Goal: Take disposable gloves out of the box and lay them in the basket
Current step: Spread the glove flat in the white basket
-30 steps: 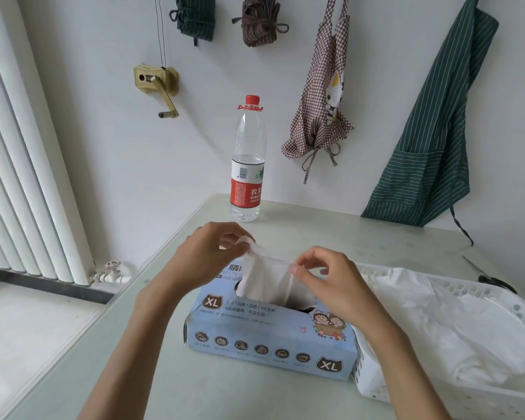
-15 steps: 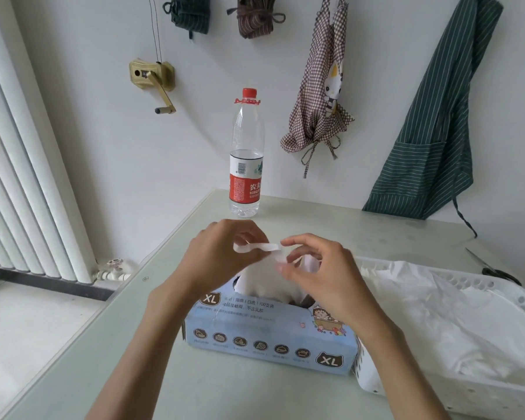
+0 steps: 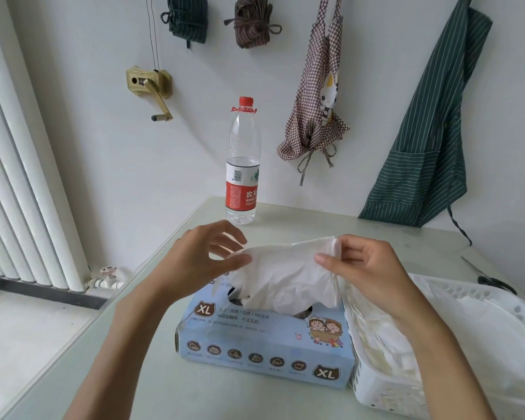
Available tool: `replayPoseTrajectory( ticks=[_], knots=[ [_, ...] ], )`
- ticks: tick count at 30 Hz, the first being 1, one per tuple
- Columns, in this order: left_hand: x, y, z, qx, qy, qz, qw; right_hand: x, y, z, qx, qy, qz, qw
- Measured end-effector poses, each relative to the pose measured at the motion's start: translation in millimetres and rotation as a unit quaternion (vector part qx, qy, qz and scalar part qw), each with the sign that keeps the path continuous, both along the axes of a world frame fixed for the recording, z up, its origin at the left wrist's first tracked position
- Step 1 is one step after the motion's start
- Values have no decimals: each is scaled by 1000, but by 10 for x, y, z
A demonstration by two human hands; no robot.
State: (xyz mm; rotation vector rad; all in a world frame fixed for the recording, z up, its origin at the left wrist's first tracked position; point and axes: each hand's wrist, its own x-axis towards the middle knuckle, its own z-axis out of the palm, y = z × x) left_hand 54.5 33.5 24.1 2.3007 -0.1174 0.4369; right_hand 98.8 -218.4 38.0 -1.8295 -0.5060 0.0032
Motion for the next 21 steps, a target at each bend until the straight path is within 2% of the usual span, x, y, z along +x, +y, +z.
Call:
replayPoseTrajectory(
  ticks=[4,11,16,21],
  knots=[
    [-8,9,1,-32,-21,-12,999,7,-57,24,27,-8,-13,1000],
    [26,35,-36,13,-41,32,999,-61,-14,105,119,-96,-49,987],
    [10,-63,64,-60,-127,84,987,-142,61,186,151,-155,-71,974],
    [-52,-94,299,-105,-156,99,977,-150,41,375,125,-201,-75,969]
  ],
)
